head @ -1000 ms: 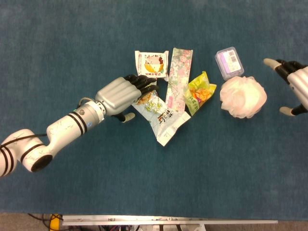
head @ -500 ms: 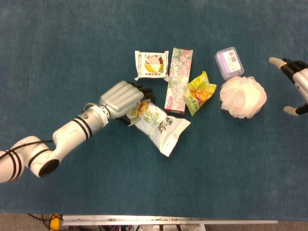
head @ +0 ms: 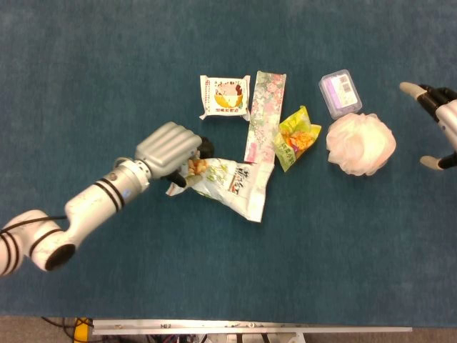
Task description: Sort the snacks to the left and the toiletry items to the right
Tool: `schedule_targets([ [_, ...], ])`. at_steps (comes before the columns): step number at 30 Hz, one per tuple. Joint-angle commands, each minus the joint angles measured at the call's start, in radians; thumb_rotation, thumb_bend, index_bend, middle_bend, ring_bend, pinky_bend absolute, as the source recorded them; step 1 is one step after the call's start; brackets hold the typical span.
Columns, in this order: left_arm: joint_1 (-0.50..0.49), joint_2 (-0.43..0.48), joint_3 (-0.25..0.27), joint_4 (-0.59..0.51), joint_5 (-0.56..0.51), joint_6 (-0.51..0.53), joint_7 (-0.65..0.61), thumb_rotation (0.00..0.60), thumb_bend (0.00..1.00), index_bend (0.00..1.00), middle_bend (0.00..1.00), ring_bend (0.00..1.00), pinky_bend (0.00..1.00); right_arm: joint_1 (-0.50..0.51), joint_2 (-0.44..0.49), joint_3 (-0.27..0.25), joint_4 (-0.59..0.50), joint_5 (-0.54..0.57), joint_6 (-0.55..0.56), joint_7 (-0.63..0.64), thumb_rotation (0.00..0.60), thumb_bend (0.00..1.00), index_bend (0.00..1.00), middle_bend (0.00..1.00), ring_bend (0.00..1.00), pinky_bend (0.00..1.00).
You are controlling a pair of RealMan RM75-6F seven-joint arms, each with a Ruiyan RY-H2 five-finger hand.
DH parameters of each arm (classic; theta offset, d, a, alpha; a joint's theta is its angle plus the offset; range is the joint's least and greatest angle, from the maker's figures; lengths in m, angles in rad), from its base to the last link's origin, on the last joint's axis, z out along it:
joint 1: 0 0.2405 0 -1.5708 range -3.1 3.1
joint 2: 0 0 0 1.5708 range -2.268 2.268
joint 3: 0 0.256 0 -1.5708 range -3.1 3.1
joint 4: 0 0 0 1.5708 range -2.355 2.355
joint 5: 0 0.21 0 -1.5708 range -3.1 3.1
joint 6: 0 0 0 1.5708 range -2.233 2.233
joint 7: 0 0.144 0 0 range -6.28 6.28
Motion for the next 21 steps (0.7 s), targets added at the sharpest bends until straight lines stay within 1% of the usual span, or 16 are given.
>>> schedule_targets([
  [1,0.018,0.059,0.014,-0.029,0.014,0.028,-0.002,0.6,0.32,0.5,0.47,0.52,0.6,-0.002,0.001,0.003,-0.001,0.001,0.002,0.0,0.6,0.0,0.01,0.21,0.26,0.51],
  [5,0.047,0.127,0.035,-0.052,0.02,0.059,0.002,0.6,0.32,0.5,0.47,0.51,0.6,-0.005,0.0,0.006,-0.002,0.004,0.002,-0.001,0.6,0.0,0.01,0.21,0.26,0.51],
  [9,0.087,0.223,0.072,-0.078,0.017,0.082,0.022,0.6,0.32,0.49,0.46,0.5,0.6,-0.004,-0.005,0.01,-0.003,0.008,-0.004,-0.009,0.6,0.0,0.01,0.21,0.26,0.51],
  [12,0.107,0.268,0.089,-0.091,0.01,0.086,0.038,0.6,0.32,0.49,0.46,0.5,0.6,-0.005,-0.009,0.012,-0.005,0.012,-0.005,-0.016,0.6,0.0,0.01,0.21,0.26,0.51],
  [16,0.118,0.302,0.104,-0.106,0.0,0.072,0.056,0.6,0.32,0.48,0.45,0.49,0.6,-0.004,-0.014,0.014,-0.008,0.015,-0.007,-0.026,0.6,0.0,0.01,0.21,0.26,0.51],
  [18,0.117,0.312,0.109,-0.113,-0.009,0.051,0.068,0.6,0.32,0.43,0.41,0.47,0.59,-0.005,-0.014,0.015,-0.011,0.015,-0.006,-0.03,0.6,0.0,0.01,0.21,0.26,0.51],
  [20,0.114,0.317,0.108,-0.121,-0.021,0.034,0.077,0.6,0.32,0.32,0.33,0.38,0.54,-0.007,-0.013,0.016,-0.014,0.016,-0.004,-0.031,0.6,0.0,0.01,0.21,0.26,0.51],
  [21,0.11,0.319,0.106,-0.126,-0.029,0.023,0.082,0.6,0.32,0.24,0.27,0.31,0.5,-0.009,-0.012,0.016,-0.015,0.016,-0.003,-0.032,0.6,0.0,0.01,0.21,0.26,0.51],
])
